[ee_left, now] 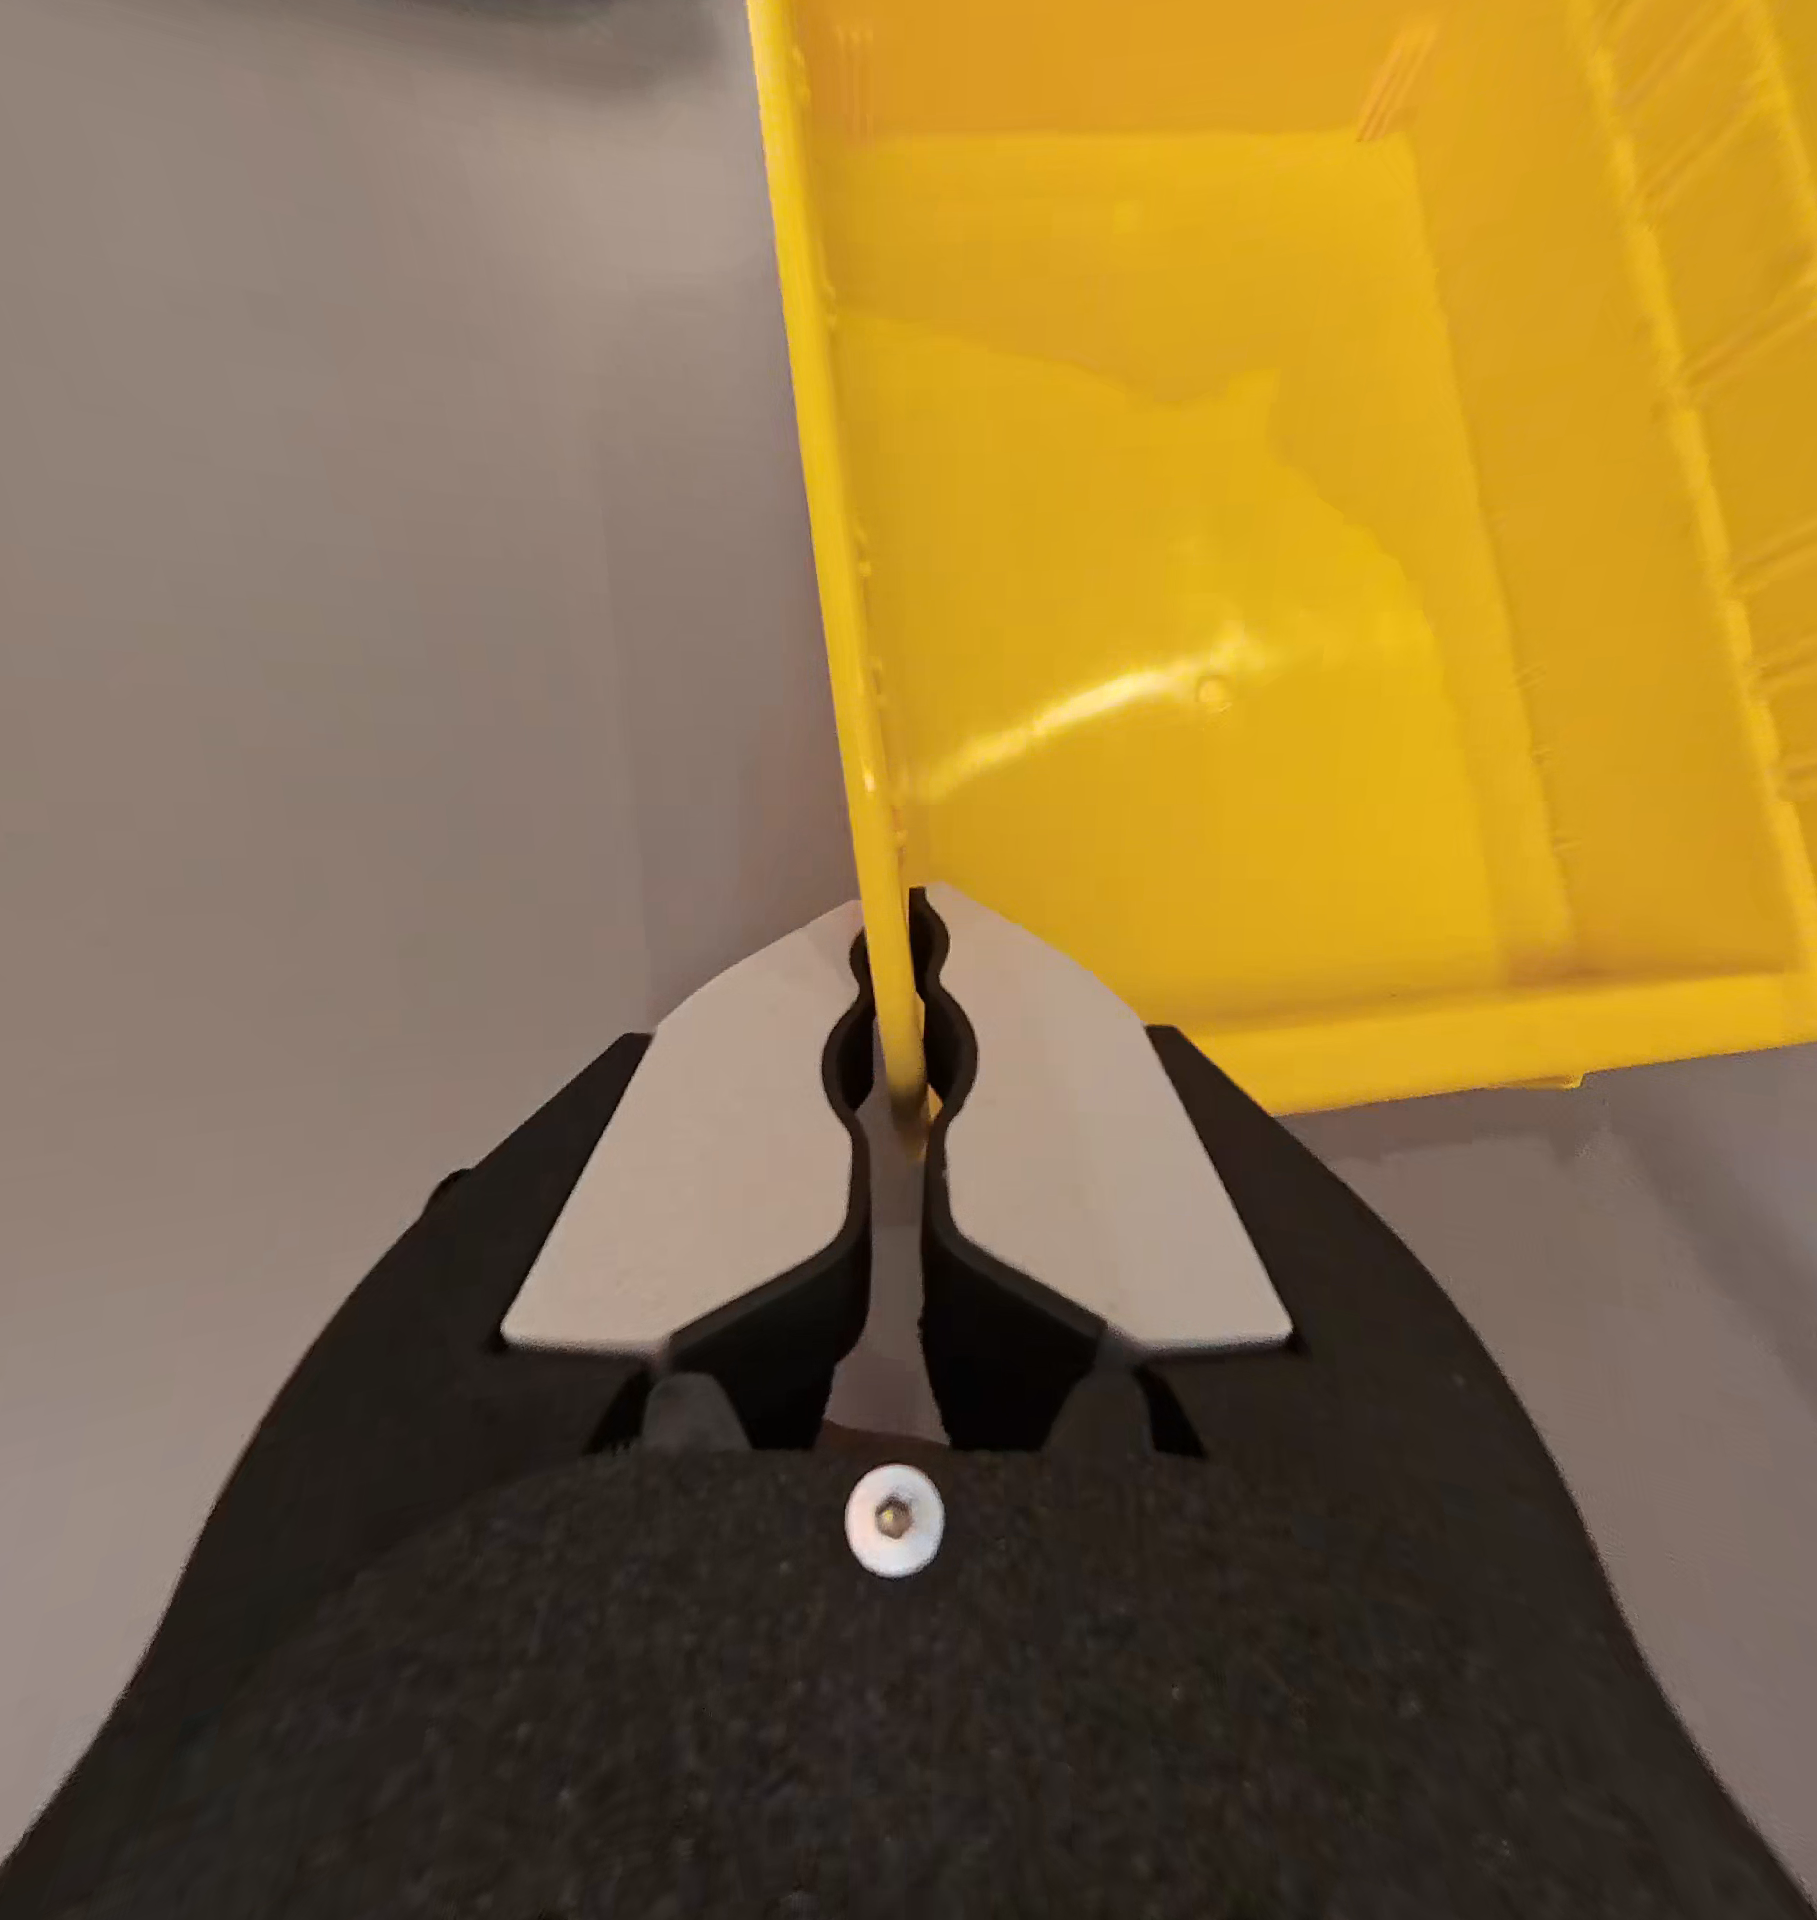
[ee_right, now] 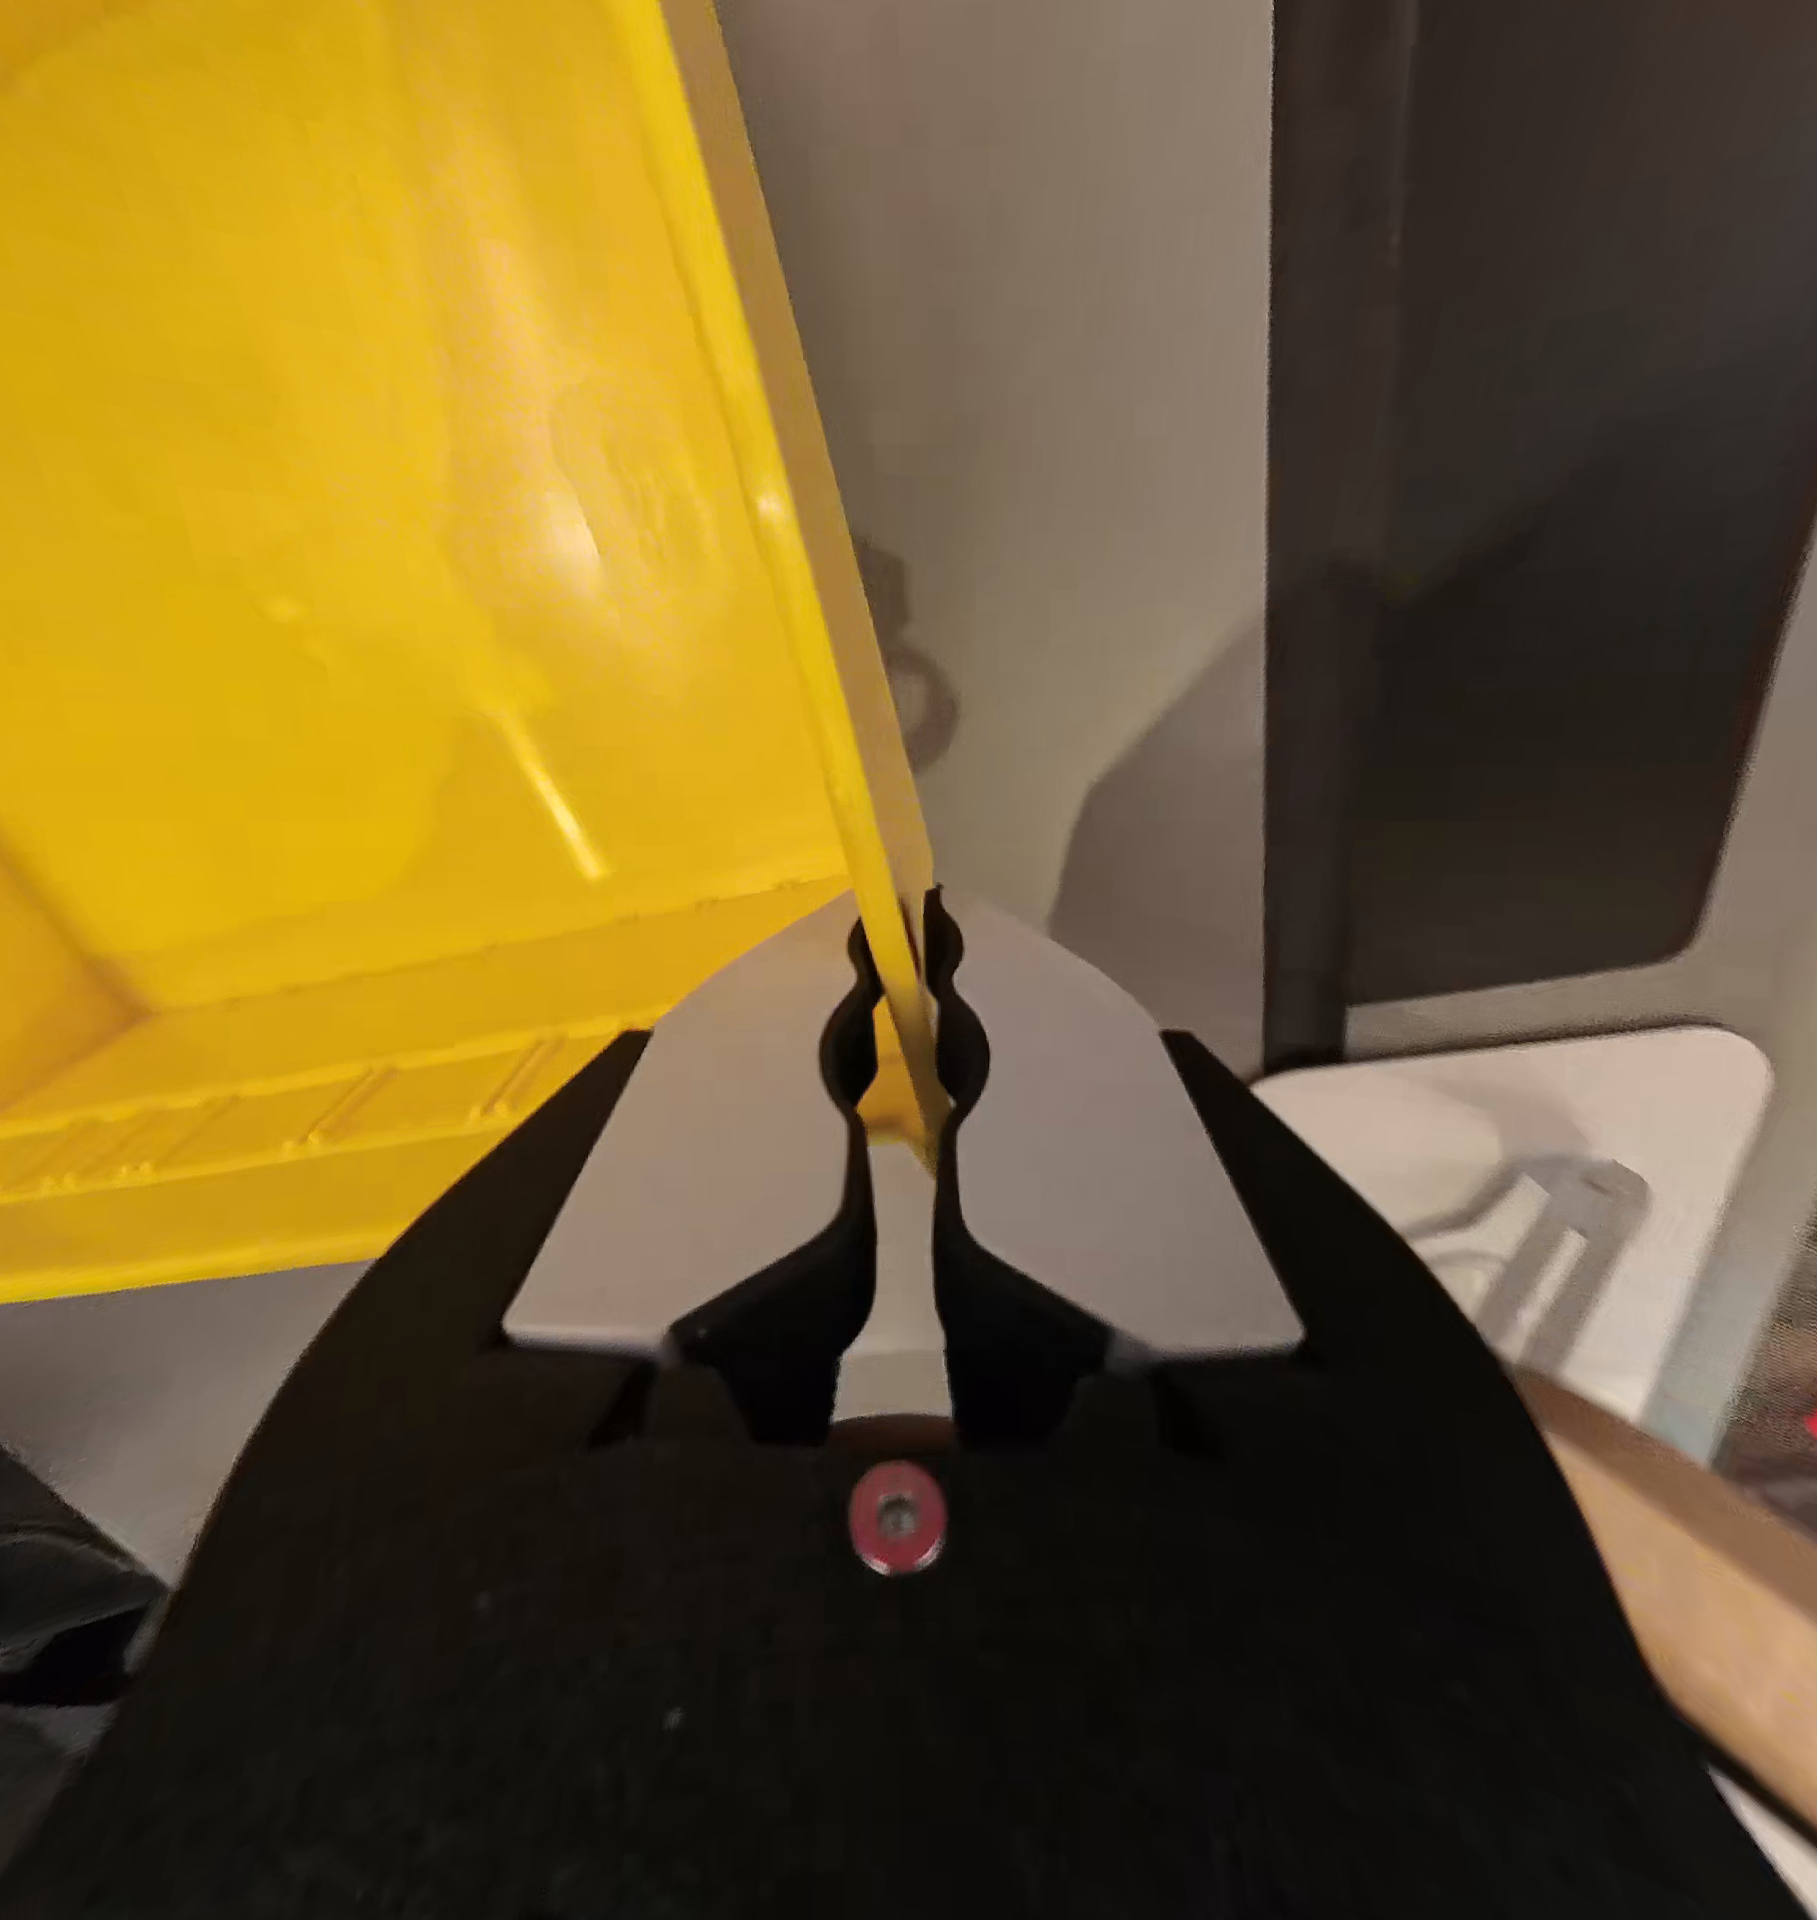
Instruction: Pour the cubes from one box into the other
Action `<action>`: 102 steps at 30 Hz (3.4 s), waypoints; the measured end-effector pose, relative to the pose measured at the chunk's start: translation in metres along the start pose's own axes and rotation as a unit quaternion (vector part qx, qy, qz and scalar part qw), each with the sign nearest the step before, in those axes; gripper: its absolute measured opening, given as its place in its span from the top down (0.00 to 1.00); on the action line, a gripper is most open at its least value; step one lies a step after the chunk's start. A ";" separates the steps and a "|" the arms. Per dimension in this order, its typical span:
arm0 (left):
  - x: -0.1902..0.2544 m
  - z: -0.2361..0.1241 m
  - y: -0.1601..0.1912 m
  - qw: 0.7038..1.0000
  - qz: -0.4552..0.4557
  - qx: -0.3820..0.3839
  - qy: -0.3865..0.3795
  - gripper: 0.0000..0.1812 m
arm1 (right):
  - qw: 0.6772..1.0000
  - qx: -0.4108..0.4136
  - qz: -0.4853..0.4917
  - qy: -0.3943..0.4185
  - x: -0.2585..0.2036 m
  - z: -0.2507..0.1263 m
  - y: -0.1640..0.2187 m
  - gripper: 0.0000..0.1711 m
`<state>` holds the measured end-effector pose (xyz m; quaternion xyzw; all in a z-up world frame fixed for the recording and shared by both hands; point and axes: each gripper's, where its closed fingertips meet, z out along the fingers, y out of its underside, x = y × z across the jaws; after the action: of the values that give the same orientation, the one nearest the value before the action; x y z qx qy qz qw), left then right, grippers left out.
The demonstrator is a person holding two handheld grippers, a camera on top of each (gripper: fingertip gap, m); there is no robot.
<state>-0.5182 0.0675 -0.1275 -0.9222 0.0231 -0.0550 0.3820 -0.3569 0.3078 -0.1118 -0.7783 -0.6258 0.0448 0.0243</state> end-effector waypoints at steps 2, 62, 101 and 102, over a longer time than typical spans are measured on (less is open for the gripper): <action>-0.006 0.002 0.000 1.000 -0.009 -0.001 0.006 0.98 | 1.000 -0.003 0.005 -0.022 0.000 0.014 -0.003 0.97; 0.130 -0.106 0.071 0.970 -0.040 0.239 0.031 0.69 | 0.696 0.471 0.421 0.340 -0.240 -0.046 0.585 0.73; 0.571 0.047 0.017 0.970 0.156 0.128 0.135 0.94 | 0.620 0.411 0.550 0.380 -0.202 -0.040 0.629 0.60; 0.569 0.041 0.023 0.970 0.151 0.129 0.141 0.94 | 0.617 0.395 0.559 0.388 -0.200 -0.039 0.633 0.61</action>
<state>0.0515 0.0325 -0.1248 -0.8339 0.2087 -0.1283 0.4945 0.2197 -0.0232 -0.1245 -0.8376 0.0763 -0.0136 0.5407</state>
